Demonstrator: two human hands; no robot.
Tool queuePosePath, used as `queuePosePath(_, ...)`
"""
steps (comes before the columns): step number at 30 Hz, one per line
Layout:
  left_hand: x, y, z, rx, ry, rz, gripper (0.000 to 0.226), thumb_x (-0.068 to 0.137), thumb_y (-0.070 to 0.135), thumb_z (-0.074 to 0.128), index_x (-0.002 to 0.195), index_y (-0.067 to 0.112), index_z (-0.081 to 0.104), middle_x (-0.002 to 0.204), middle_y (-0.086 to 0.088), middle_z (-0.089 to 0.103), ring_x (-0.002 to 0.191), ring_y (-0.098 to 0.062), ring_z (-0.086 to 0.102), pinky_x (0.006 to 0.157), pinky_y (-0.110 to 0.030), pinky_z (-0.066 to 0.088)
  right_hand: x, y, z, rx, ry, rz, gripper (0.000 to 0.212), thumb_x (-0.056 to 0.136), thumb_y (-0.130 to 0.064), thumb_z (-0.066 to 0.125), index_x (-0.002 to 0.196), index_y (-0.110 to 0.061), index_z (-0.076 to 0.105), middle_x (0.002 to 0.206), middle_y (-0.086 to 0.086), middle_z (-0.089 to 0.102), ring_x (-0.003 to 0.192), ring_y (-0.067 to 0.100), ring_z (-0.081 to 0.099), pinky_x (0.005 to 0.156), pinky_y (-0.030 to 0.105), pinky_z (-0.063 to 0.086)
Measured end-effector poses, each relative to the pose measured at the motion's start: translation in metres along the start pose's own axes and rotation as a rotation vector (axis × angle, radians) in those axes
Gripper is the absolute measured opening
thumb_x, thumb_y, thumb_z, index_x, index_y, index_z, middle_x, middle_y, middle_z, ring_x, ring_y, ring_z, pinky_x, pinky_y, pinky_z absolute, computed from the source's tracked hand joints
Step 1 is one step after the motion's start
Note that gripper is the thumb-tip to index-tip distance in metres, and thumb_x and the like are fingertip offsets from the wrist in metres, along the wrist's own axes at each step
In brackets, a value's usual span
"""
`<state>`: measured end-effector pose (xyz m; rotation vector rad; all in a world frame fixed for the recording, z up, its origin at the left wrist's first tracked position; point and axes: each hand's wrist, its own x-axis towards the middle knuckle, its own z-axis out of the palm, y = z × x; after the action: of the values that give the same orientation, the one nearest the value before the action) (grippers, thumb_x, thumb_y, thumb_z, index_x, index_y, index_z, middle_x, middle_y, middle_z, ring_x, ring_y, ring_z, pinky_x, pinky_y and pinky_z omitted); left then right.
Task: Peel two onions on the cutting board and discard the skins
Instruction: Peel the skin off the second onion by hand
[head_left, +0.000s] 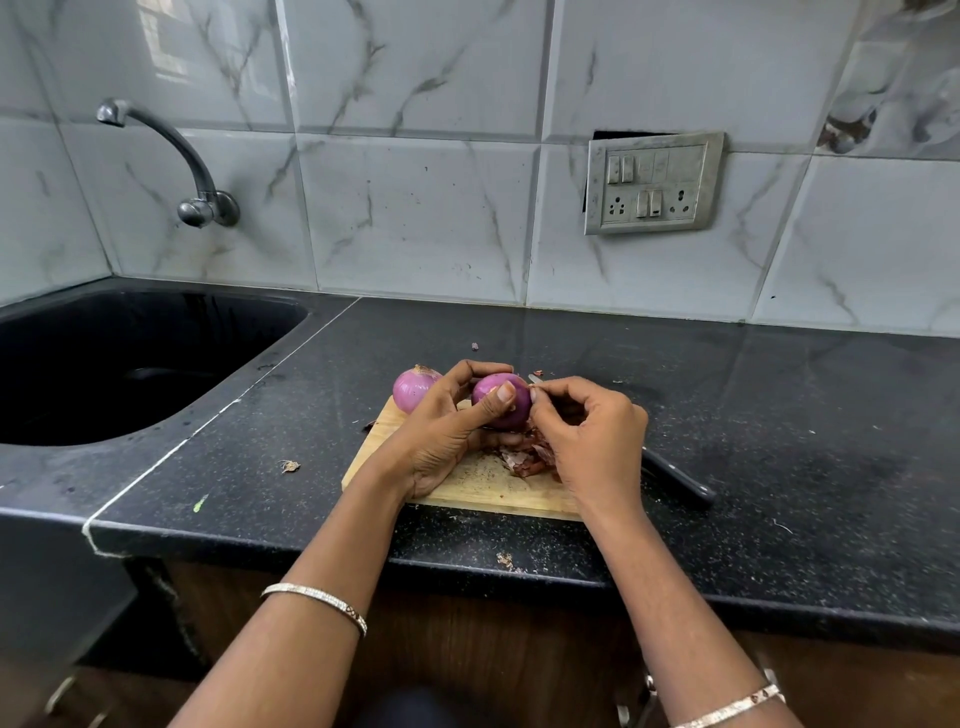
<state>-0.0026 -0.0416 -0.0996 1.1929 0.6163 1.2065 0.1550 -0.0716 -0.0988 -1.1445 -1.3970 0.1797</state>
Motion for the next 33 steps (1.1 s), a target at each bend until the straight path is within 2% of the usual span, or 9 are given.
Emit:
queuePosePath(8, -0.001, 0.004, 0.0, -0.058, -0.044, -0.029, 0.046, 0.09, 0.017, 0.065, 0.135, 0.007, 0.062, 0.138, -0.019, 0.06, 0.111, -0.03, 0.069, 0.086, -0.038, 0.062, 0.001, 0.005, 0.0, -0.089, 0.081, 0.026, 0.004, 0.09, -0.016, 0.072, 0.092, -0.015, 0.076, 0.081, -0.01, 0.072, 0.075, 0.004, 0.067, 0.07, 0.021, 0.056)
queuePosePath(12, 0.0, 0.004, 0.001, -0.126, 0.012, -0.074, 0.047, 0.092, 0.018, 0.062, 0.135, 0.001, 0.058, 0.135, -0.022, 0.062, 0.11, -0.033, 0.07, 0.083, -0.038, 0.063, 0.001, 0.004, -0.001, -0.123, 0.109, 0.049, 0.005, 0.091, -0.015, 0.072, 0.092, -0.015, 0.076, 0.082, -0.008, 0.072, 0.076, 0.004, 0.066, 0.072, 0.023, 0.056)
queuePosePath(16, 0.001, 0.004, 0.001, -0.139, 0.019, -0.086, 0.042, 0.097, 0.016, 0.057, 0.135, -0.002, 0.057, 0.125, -0.019, 0.068, 0.107, -0.032, 0.071, 0.082, -0.038, 0.063, 0.002, 0.007, -0.001, -0.167, 0.071, 0.108, 0.015, 0.086, -0.011, 0.072, 0.097, -0.02, 0.074, 0.09, -0.009, 0.072, 0.087, 0.013, 0.067, 0.085, 0.04, 0.057)
queuePosePath(18, 0.001, 0.003, 0.0, -0.141, 0.021, -0.086, 0.047, 0.092, 0.018, 0.061, 0.134, -0.002, 0.057, 0.128, -0.021, 0.066, 0.109, -0.033, 0.07, 0.084, -0.039, 0.063, 0.002, 0.006, -0.001, -0.142, 0.049, 0.105, 0.016, 0.087, -0.013, 0.07, 0.098, -0.023, 0.076, 0.093, -0.011, 0.073, 0.091, 0.013, 0.068, 0.087, 0.042, 0.056)
queuePosePath(20, 0.001, 0.003, 0.0, -0.128, 0.013, -0.079, 0.048, 0.091, 0.019, 0.063, 0.134, -0.001, 0.058, 0.133, -0.024, 0.063, 0.112, -0.033, 0.069, 0.088, -0.042, 0.061, 0.001, 0.001, -0.001, -0.093, 0.017, 0.077, 0.01, 0.09, -0.025, 0.07, 0.098, -0.024, 0.077, 0.091, -0.014, 0.073, 0.088, 0.007, 0.068, 0.084, 0.037, 0.056)
queuePosePath(23, 0.002, 0.002, -0.002, -0.084, -0.005, -0.062, 0.045, 0.093, 0.016, 0.064, 0.134, 0.0, 0.058, 0.137, -0.023, 0.061, 0.116, -0.031, 0.068, 0.092, -0.045, 0.06, 0.0, -0.004, -0.001, -0.033, -0.047, 0.063, 0.02, 0.09, -0.04, 0.073, 0.101, -0.024, 0.079, 0.089, -0.016, 0.075, 0.083, -0.001, 0.068, 0.077, 0.015, 0.053)
queuePosePath(24, 0.001, 0.002, -0.002, -0.073, -0.008, -0.059, 0.045, 0.093, 0.015, 0.065, 0.134, 0.0, 0.058, 0.136, -0.023, 0.061, 0.116, -0.031, 0.068, 0.092, -0.044, 0.06, 0.0, -0.003, -0.001, -0.025, -0.054, 0.065, 0.021, 0.089, -0.04, 0.075, 0.102, -0.024, 0.079, 0.09, -0.016, 0.075, 0.083, -0.003, 0.068, 0.075, 0.011, 0.051)
queuePosePath(29, 0.0, 0.003, -0.001, -0.039, -0.028, -0.044, 0.049, 0.089, 0.015, 0.068, 0.135, 0.002, 0.058, 0.136, -0.023, 0.061, 0.115, -0.033, 0.068, 0.093, -0.044, 0.059, 0.001, -0.001, -0.001, -0.008, -0.035, 0.048, 0.018, 0.087, -0.028, 0.079, 0.102, -0.02, 0.082, 0.094, -0.012, 0.077, 0.09, -0.006, 0.068, 0.083, 0.009, 0.05)
queuePosePath(33, 0.001, 0.003, -0.002, -0.05, -0.026, -0.052, 0.05, 0.088, 0.014, 0.069, 0.135, 0.002, 0.058, 0.137, -0.022, 0.06, 0.117, -0.034, 0.068, 0.093, -0.046, 0.059, 0.001, 0.0, -0.003, 0.005, -0.015, 0.044, 0.014, 0.088, -0.015, 0.076, 0.1, -0.016, 0.082, 0.092, -0.01, 0.077, 0.089, -0.011, 0.067, 0.079, 0.001, 0.045)
